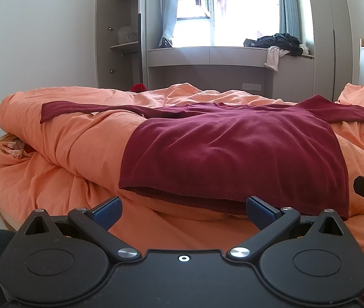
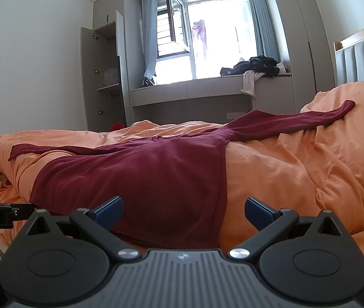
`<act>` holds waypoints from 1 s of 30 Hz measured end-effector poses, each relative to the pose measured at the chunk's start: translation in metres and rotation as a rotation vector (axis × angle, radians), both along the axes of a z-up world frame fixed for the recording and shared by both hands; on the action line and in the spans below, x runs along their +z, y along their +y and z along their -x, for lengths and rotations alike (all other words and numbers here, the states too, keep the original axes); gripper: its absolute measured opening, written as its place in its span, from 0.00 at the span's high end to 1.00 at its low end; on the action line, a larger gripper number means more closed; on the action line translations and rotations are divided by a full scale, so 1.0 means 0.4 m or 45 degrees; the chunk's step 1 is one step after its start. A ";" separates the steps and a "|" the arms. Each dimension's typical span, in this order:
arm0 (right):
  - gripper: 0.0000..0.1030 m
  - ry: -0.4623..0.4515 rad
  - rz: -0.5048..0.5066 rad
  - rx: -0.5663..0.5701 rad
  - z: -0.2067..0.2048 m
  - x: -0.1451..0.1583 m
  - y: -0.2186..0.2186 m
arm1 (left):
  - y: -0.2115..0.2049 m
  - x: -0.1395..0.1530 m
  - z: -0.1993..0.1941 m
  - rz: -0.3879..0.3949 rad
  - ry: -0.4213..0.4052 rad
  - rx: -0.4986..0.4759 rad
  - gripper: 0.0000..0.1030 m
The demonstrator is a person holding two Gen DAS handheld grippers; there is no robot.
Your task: Fold small clothes
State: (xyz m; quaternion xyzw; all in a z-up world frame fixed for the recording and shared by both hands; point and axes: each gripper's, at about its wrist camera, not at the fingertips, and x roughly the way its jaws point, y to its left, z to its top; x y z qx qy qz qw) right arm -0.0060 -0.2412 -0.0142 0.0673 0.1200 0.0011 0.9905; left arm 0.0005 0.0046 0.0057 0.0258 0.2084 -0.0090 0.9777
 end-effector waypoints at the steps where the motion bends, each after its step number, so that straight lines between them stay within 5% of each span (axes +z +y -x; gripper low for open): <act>1: 0.00 0.000 -0.001 0.000 0.000 0.000 0.000 | 0.000 0.000 0.000 -0.001 -0.001 0.000 0.00; 30: 0.00 0.008 0.000 0.014 0.000 0.000 -0.001 | -0.010 0.004 -0.004 -0.008 0.009 -0.012 0.00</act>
